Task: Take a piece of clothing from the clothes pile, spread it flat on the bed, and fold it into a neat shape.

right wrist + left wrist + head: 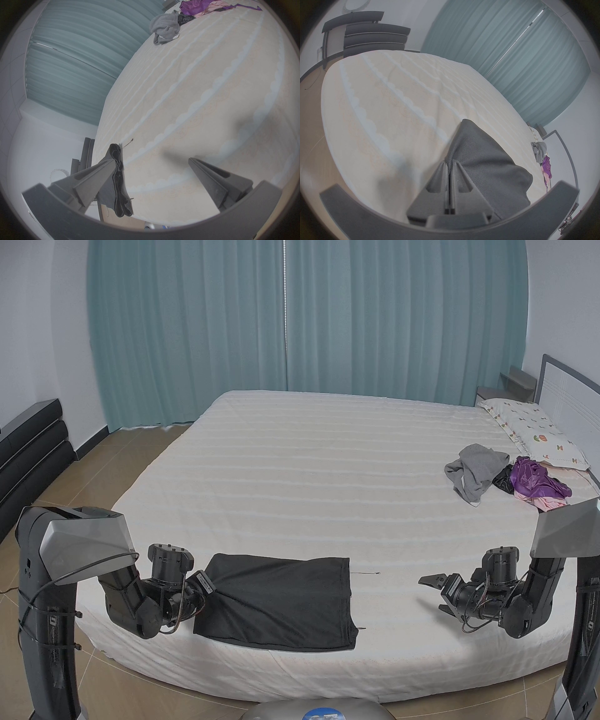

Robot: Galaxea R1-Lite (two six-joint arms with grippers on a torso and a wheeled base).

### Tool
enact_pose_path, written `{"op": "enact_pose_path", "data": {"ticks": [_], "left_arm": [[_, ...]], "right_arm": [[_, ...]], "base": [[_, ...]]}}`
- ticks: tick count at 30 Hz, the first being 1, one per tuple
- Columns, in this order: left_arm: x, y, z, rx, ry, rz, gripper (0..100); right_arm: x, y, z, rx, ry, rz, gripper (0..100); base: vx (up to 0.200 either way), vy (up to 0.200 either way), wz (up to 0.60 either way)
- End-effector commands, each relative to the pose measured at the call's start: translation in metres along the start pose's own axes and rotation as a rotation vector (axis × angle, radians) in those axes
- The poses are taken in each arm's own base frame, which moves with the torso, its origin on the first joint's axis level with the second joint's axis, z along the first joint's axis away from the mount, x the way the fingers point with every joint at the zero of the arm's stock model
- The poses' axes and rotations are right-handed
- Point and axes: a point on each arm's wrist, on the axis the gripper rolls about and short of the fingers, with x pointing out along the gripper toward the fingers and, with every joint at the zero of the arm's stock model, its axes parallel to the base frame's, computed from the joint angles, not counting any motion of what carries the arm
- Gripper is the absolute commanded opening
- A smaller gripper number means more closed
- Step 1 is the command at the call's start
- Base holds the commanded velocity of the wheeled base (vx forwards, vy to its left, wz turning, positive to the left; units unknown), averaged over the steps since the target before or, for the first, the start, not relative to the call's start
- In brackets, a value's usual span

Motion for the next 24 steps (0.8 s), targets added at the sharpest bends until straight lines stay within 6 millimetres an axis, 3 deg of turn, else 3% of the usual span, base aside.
{"op": "enact_pose_path", "data": {"ticks": [1,15,16,24], "left_arm": [[0.0005,0.0008,-0.0013,0.000,0.004,0.002,0],[0.0002,0.0015,-0.0018,0.000,0.005,0.005,0],[-0.0001,0.0011,-0.0015,-0.001,0.005,0.003,100],[-0.0025,0.0026,-0.0018,-0.003,0.009,0.006,100]], "right_arm": [[-0.0001,0.0002,0.0000,-0.002,0.000,0.001,100],[-0.0001,-0.0004,-0.0004,-0.003,0.000,-0.002,100],[-0.0004,-0.0001,-0.0002,-0.003,-0.001,-0.001,100],[0.0000,-0.0001,-0.0008,-0.003,0.003,-0.001,100]], "base": [[0.000,0.000,0.00],[0.000,0.000,0.00],[0.000,0.000,0.00],[0.000,0.000,0.00]]}}
